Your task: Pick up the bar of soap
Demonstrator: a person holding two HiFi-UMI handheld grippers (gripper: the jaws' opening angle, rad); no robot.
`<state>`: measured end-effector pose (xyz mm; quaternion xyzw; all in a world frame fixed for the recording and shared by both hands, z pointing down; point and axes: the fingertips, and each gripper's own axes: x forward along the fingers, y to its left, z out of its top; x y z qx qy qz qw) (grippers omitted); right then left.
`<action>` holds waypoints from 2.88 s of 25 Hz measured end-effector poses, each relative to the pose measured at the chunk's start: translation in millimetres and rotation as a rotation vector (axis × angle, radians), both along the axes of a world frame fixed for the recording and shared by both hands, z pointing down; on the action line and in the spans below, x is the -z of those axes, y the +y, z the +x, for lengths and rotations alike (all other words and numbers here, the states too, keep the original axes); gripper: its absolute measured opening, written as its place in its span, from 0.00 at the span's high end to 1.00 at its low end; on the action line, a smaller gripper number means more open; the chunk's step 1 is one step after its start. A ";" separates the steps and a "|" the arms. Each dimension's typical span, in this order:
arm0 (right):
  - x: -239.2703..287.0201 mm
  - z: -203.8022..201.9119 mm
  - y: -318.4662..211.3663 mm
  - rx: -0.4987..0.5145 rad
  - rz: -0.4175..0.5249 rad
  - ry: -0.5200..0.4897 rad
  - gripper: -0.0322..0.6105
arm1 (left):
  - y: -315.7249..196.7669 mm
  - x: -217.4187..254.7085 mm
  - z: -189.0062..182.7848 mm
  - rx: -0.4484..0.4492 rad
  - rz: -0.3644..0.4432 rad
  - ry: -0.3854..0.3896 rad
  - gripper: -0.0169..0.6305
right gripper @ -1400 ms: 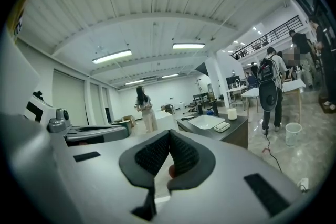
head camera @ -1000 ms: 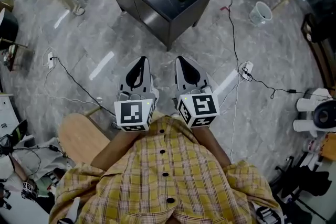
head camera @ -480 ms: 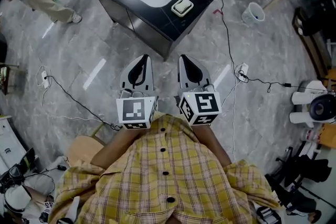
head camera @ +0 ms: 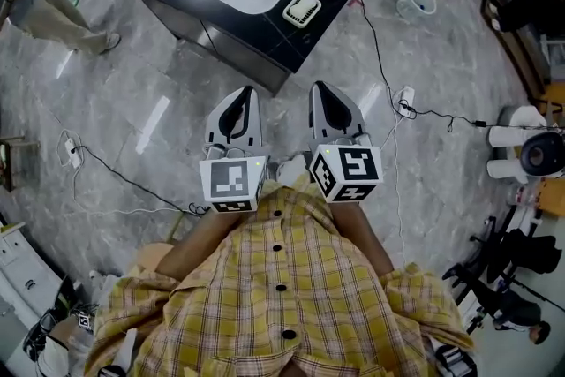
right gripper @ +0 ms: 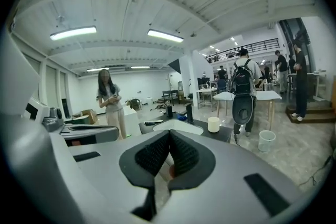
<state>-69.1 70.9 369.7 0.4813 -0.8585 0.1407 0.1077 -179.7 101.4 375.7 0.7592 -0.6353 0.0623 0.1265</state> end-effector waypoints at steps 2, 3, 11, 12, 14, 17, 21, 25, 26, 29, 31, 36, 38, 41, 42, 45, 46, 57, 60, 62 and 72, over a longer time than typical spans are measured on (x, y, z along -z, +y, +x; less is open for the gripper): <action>-1.9 5.0 -5.9 -0.019 -0.002 0.010 0.92 | -9.7 -0.2 3.9 -0.016 0.003 0.005 0.96; -2.7 6.4 -8.9 -0.024 -0.002 0.012 0.92 | -14.1 -0.3 5.3 -0.022 0.005 0.005 0.95; -3.3 11.6 -46.6 -0.040 0.015 -0.017 0.92 | -53.7 -1.0 11.2 -0.052 0.012 -0.021 0.95; -3.5 12.2 -54.1 -0.039 0.020 -0.022 0.92 | -60.9 -0.2 12.8 -0.056 0.017 -0.030 0.95; -3.7 14.9 -72.3 -0.036 0.029 -0.031 0.92 | -77.1 0.8 19.2 -0.070 0.026 -0.050 0.95; -4.3 22.8 -100.3 -0.046 0.030 -0.042 0.92 | -101.9 1.6 40.8 -0.126 0.032 -0.099 0.95; -0.5 32.2 -143.6 -0.056 0.031 -0.059 0.92 | -144.6 -2.3 56.8 -0.164 0.004 -0.129 0.95; -4.0 44.8 -184.4 -0.067 0.013 -0.078 0.92 | -185.7 -14.9 71.0 -0.185 -0.049 -0.160 0.95; -4.7 47.3 -193.0 -0.065 0.009 -0.080 0.92 | -195.1 -17.6 74.9 -0.189 -0.061 -0.165 0.95; -5.9 54.1 -216.5 -0.056 -0.006 -0.088 0.92 | -222.2 -24.3 84.9 -0.194 -0.096 -0.194 0.95; -7.5 61.2 -229.1 -0.056 -0.019 -0.095 0.92 | -236.7 -28.3 92.1 -0.196 -0.119 -0.217 0.92; -18.1 79.8 -256.9 -0.066 -0.045 -0.114 0.92 | -266.8 -45.3 107.4 -0.204 -0.169 -0.247 0.87; -21.1 86.0 -266.9 -0.073 -0.052 -0.122 0.92 | -277.3 -52.1 111.6 -0.210 -0.189 -0.261 0.86; -23.8 97.0 -279.1 -0.080 -0.061 -0.130 0.92 | -291.6 -61.4 118.6 -0.211 -0.216 -0.277 0.83; -25.2 100.7 -282.5 -0.081 -0.065 -0.134 0.92 | -296.1 -66.1 121.5 -0.211 -0.226 -0.281 0.82; -33.1 109.3 -293.0 -0.085 -0.081 -0.136 0.92 | -308.1 -88.9 129.0 -0.221 -0.270 -0.283 0.78; -36.5 110.2 -296.0 -0.088 -0.090 -0.135 0.92 | -311.1 -96.2 128.9 -0.225 -0.289 -0.286 0.77; -56.1 99.1 -319.5 -0.155 -0.137 -0.115 0.92 | -348.0 -151.0 120.1 -0.337 -0.417 -0.346 0.67; -60.4 97.4 -324.1 -0.182 -0.154 -0.108 0.92 | -358.4 -167.6 121.0 -0.378 -0.467 -0.352 0.64; -62.2 95.8 -327.0 -0.191 -0.160 -0.103 0.92 | -364.9 -179.0 122.2 -0.403 -0.508 -0.345 0.62; -74.3 93.2 -342.1 -0.230 -0.189 -0.112 0.92 | -379.1 -236.2 123.3 -0.485 -0.674 -0.356 0.60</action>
